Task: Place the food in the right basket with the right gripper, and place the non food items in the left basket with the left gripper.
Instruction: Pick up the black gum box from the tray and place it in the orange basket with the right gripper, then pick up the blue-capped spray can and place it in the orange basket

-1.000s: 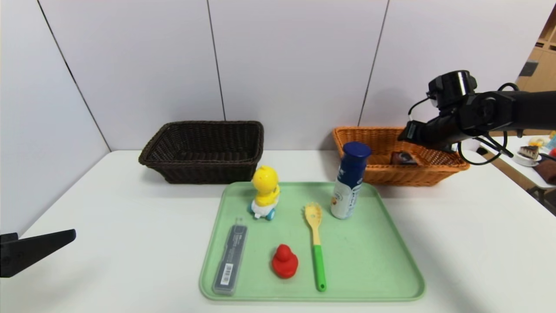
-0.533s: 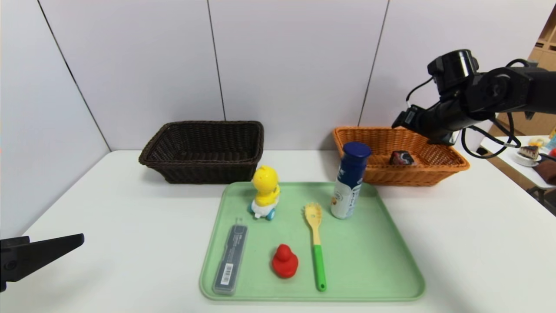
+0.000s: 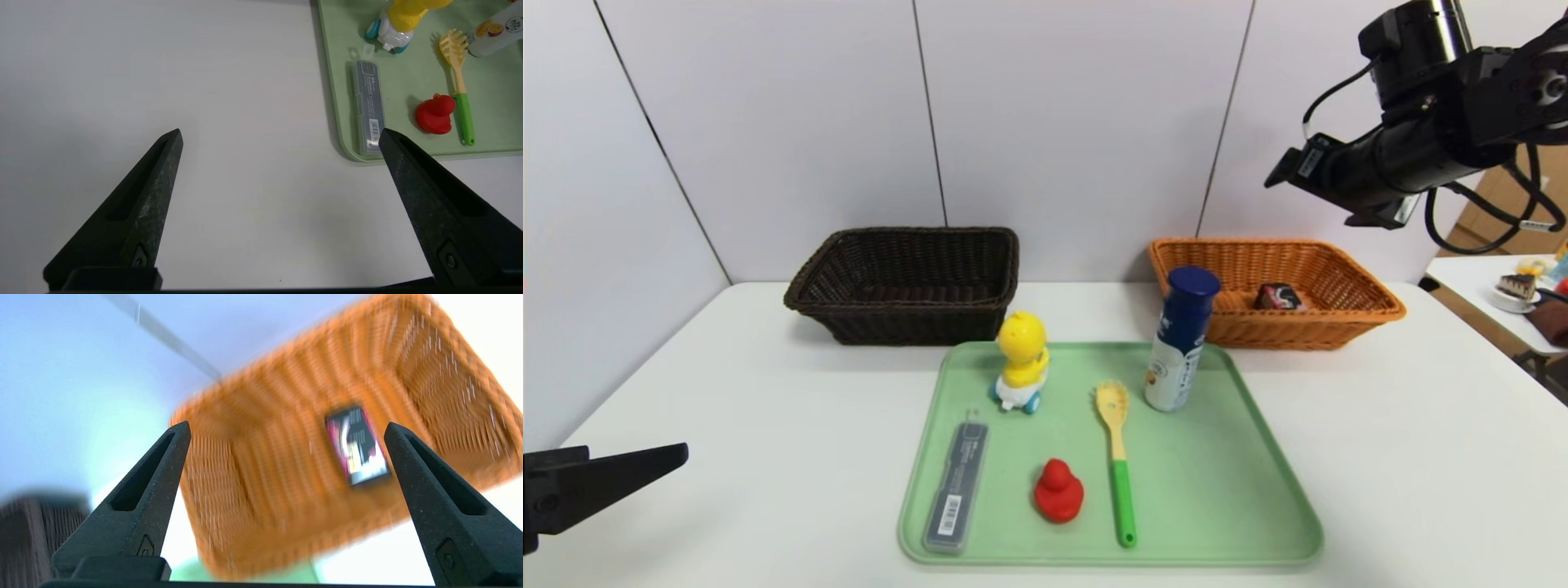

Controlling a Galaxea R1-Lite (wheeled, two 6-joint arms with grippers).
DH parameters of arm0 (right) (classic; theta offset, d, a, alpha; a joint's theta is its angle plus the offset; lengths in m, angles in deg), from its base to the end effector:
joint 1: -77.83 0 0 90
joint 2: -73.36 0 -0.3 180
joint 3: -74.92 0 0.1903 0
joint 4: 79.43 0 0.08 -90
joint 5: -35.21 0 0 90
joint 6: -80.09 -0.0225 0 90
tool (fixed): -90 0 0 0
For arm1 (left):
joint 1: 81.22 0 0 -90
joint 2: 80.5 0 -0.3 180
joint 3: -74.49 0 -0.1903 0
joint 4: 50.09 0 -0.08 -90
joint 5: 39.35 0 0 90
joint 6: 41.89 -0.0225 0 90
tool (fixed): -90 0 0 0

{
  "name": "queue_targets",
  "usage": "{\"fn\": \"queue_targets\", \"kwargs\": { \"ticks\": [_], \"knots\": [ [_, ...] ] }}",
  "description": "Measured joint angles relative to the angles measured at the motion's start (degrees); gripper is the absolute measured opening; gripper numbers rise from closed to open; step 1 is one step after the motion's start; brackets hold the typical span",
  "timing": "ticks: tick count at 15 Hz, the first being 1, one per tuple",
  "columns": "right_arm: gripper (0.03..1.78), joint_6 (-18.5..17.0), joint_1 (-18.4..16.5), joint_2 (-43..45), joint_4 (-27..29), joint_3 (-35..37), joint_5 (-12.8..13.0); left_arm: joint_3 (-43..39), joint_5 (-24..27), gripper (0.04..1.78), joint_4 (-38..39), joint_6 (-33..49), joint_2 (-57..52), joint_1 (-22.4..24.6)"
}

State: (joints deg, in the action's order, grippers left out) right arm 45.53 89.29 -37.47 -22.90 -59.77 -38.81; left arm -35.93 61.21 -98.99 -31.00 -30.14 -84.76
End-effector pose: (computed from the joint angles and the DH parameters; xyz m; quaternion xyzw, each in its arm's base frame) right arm 0.3602 0.0667 0.3025 0.2211 0.2497 -0.1173 0.9354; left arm 0.0766 -0.0089 0.2431 -0.1066 0.2657 -0.0938 0.9535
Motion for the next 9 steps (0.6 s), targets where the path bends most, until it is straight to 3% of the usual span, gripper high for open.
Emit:
{"fn": "queue_targets", "kwargs": {
  "ticks": [3,6,9],
  "knots": [
    [1.67,0.7,3.2,5.0,8.6,2.8,0.0,-0.1,0.8,1.69,-0.1,0.0,0.0,0.0],
    [1.68,1.0,6.7,11.3,8.4,12.5,0.0,-0.5,0.8,1.69,-0.1,0.1,-0.3,0.0],
    [1.69,1.1,9.6,18.3,3.0,27.2,0.0,-1.3,0.8,1.69,-0.1,0.1,-0.9,0.0]
  ]
}}
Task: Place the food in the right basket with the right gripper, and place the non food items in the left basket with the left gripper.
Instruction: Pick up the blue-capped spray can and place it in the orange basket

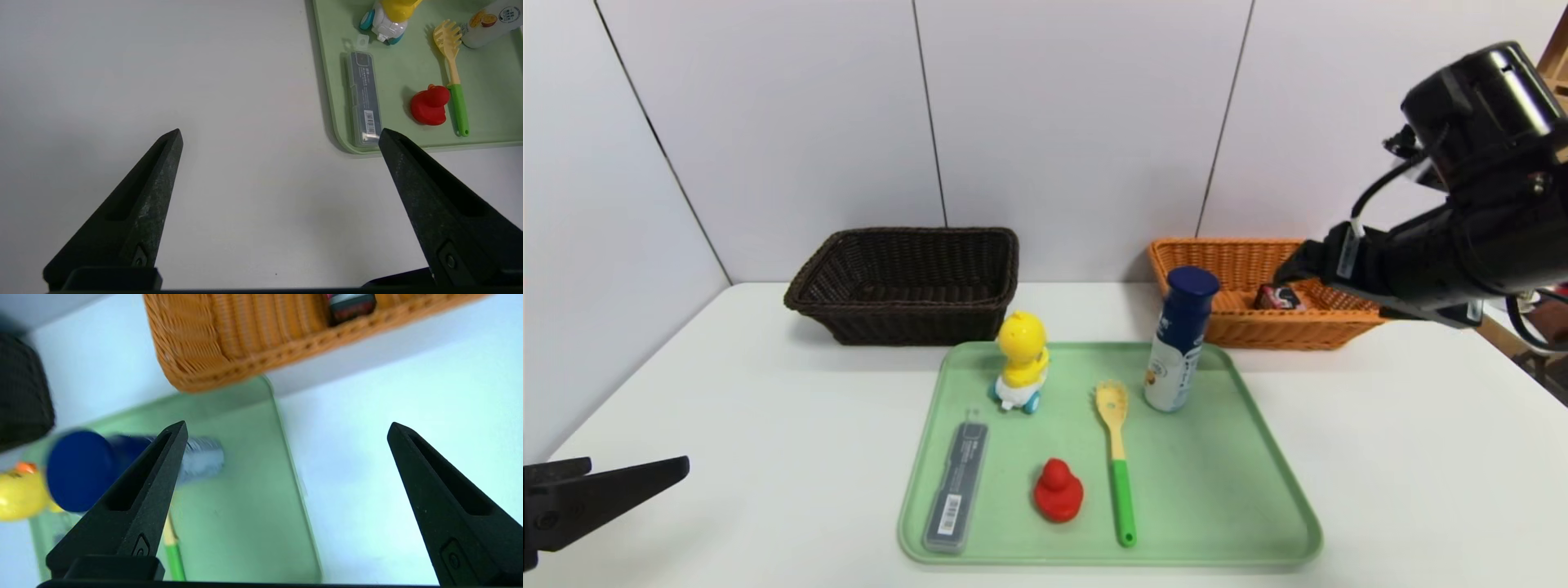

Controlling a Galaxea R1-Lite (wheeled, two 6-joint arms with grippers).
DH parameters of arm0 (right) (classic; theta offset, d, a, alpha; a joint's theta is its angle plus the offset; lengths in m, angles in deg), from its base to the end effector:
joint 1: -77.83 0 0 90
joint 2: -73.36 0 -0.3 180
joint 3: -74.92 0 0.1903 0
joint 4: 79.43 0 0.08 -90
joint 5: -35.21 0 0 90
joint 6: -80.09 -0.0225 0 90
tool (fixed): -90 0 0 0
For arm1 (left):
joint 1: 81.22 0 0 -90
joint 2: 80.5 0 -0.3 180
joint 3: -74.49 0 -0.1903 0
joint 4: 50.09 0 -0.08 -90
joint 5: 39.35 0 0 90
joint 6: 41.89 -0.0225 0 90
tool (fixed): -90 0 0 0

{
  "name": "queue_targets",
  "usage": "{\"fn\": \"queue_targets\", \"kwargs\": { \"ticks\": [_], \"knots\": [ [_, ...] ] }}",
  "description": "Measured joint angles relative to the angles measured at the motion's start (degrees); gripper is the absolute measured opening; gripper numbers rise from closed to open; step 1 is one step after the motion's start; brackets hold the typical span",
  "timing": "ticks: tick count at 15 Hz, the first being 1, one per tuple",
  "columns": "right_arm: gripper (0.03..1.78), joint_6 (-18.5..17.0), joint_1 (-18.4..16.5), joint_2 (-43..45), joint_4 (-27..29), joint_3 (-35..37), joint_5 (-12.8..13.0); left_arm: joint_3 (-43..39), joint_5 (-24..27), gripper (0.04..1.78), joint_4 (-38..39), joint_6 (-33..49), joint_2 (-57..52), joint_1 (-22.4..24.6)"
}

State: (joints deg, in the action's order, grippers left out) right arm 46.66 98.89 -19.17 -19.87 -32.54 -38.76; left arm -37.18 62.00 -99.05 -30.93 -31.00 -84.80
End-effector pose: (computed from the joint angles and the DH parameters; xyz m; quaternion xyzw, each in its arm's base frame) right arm 0.2537 0.0910 0.2773 0.1502 0.3564 -0.0647 0.9199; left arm 0.0731 -0.0090 0.2383 -0.1090 0.2701 -0.1001 0.9514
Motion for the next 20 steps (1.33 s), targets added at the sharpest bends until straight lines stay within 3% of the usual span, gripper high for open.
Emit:
{"fn": "queue_targets", "kwargs": {
  "ticks": [4,8,10,12,14,16,20],
  "knots": [
    [1.69,4.2,3.4,8.6,-17.1,26.1,0.6,-0.5,0.0,1.69,0.0,0.0,-0.2,0.0],
    [1.69,13.1,6.0,13.7,-44.5,50.4,1.1,-0.8,0.0,1.69,0.0,0.0,-0.3,0.0],
    [1.69,17.3,8.9,14.0,-58.9,58.0,0.8,-1.0,0.0,1.69,0.0,0.0,-0.3,0.0],
    [1.69,19.1,12.8,13.0,-70.4,61.8,0.4,-1.1,-0.1,1.69,-0.1,0.1,-0.3,0.0],
    [1.69,21.4,15.8,12.0,-76.1,64.3,0.3,-1.1,-0.1,1.69,-0.1,0.1,-0.4,0.0],
    [1.69,22.4,18.3,11.2,-76.7,66.3,0.1,-1.1,-0.2,1.69,-0.1,0.1,-0.5,0.0],
    [1.69,23.3,19.2,8.5,-80.1,66.7,-0.1,-1.1,-0.2,1.69,-0.3,0.1,-0.8,0.0]
  ]
}}
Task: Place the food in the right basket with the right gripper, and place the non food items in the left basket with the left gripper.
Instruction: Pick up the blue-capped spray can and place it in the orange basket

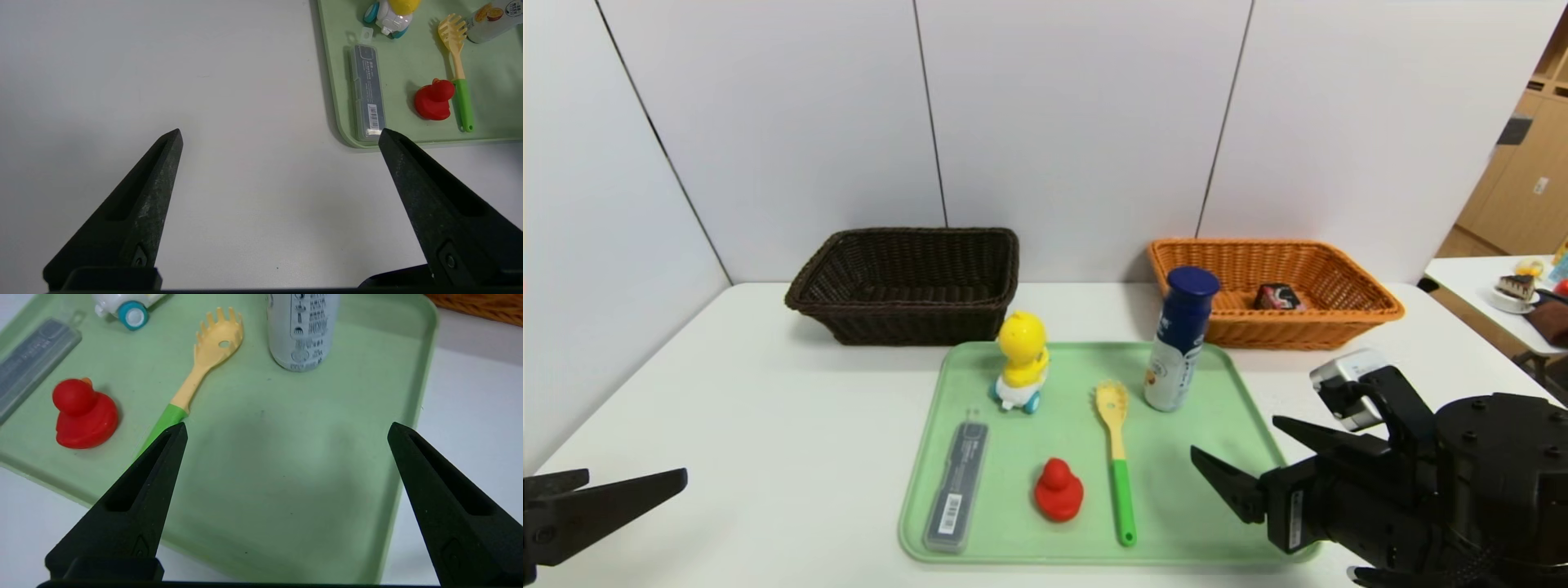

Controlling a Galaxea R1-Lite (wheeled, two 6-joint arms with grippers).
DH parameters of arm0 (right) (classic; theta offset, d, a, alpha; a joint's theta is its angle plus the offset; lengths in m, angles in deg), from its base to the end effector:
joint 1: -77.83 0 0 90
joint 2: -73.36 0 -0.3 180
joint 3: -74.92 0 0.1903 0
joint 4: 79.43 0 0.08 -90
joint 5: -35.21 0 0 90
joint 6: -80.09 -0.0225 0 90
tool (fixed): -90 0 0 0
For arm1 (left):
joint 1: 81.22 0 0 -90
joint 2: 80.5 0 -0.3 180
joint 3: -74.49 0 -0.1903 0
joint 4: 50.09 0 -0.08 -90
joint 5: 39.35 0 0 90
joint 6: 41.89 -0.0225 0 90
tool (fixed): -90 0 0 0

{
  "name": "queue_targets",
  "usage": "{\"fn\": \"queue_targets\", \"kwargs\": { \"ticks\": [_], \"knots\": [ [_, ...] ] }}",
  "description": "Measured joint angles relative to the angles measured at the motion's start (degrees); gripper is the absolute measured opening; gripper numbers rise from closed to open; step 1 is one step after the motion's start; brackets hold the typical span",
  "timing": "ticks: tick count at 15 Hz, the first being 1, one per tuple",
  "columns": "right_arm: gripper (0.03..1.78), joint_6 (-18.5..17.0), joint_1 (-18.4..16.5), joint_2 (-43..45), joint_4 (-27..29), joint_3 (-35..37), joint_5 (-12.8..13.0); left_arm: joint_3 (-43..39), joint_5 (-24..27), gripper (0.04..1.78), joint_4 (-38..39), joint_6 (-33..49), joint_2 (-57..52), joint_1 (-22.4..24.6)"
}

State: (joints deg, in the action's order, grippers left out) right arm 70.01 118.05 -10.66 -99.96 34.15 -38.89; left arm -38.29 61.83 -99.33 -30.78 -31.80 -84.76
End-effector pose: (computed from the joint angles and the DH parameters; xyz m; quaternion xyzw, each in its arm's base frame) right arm 0.1575 0.1252 0.1287 -0.0081 0.1913 0.1904 0.9628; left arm 0.0698 -0.0087 0.2337 -0.1101 0.2750 -0.0974 0.9501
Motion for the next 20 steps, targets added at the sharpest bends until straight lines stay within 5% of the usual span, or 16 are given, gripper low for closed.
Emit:
{"fn": "queue_targets", "kwargs": {
  "ticks": [4,20],
  "knots": [
    [1.69,1.5,-0.2,-5.2,-8.0,-1.2,0.0,-0.1,-0.1,1.69,0.0,0.0,-0.1,0.0],
    [1.7,2.2,-5.0,-16.9,-11.2,-12.2,0.1,0.2,-0.1,1.69,0.1,-0.1,-0.3,0.0]
  ]
}}
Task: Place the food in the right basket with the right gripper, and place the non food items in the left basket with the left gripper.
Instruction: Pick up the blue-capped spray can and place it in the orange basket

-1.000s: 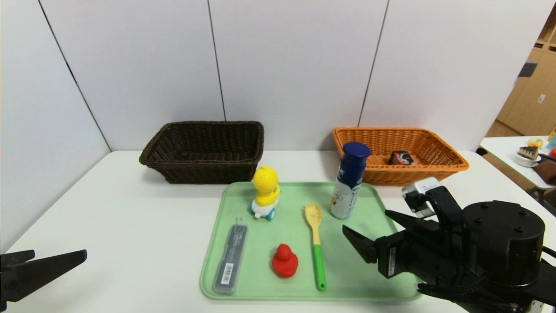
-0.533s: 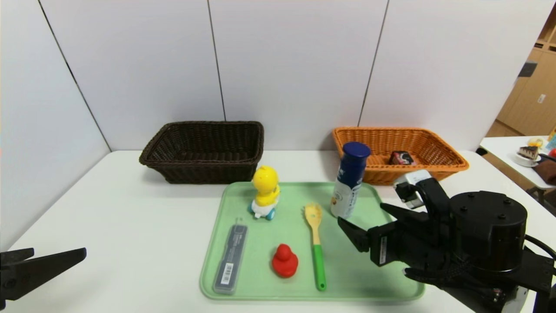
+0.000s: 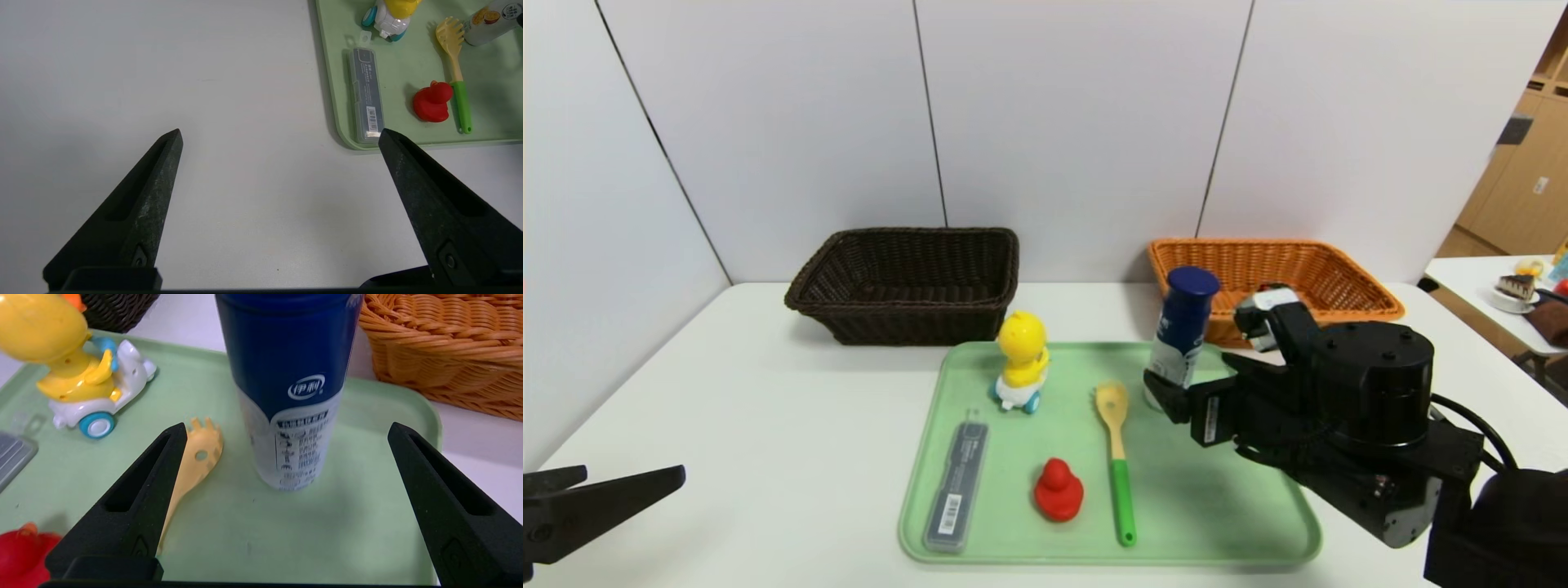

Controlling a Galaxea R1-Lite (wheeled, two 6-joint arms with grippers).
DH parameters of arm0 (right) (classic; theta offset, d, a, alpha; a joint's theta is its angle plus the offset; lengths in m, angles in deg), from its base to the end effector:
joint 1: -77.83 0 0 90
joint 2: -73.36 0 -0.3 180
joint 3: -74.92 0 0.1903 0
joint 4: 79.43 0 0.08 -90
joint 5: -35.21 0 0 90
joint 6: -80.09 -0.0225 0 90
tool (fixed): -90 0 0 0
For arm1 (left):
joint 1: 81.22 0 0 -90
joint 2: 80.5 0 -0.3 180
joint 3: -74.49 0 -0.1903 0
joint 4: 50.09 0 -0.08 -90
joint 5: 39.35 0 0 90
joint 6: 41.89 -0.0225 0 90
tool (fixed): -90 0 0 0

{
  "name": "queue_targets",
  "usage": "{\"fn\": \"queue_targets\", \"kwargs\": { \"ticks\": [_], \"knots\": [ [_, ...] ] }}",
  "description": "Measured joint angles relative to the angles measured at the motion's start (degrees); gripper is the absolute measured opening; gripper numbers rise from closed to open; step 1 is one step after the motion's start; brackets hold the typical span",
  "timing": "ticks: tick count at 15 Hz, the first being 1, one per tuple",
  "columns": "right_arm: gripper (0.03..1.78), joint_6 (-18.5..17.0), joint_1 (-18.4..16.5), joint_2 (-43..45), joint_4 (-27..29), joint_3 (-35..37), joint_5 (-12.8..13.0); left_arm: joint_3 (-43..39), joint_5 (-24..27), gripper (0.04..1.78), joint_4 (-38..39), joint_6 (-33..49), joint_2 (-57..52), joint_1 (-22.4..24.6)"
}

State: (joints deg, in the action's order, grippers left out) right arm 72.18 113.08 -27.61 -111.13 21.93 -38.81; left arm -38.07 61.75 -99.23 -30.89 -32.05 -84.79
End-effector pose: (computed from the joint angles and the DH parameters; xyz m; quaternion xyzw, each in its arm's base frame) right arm 0.2339 0.1577 0.1247 0.0062 0.1388 0.1565 0.9779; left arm 0.0688 -0.0086 0.2352 -0.1088 0.2701 -0.0978 0.9516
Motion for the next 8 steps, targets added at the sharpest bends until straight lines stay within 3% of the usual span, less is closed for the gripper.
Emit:
{"fn": "queue_targets", "kwargs": {
  "ticks": [3,8],
  "knots": [
    [1.7,0.0,-0.7,-5.0,-5.5,-2.1,0.0,-0.1,0.0,1.69,0.0,0.0,0.0,0.0],
    [1.7,-0.5,-0.8,-8.3,-6.6,-5.0,-0.1,-0.3,-0.1,1.69,-0.2,0.0,0.0,0.0]
  ]
}}
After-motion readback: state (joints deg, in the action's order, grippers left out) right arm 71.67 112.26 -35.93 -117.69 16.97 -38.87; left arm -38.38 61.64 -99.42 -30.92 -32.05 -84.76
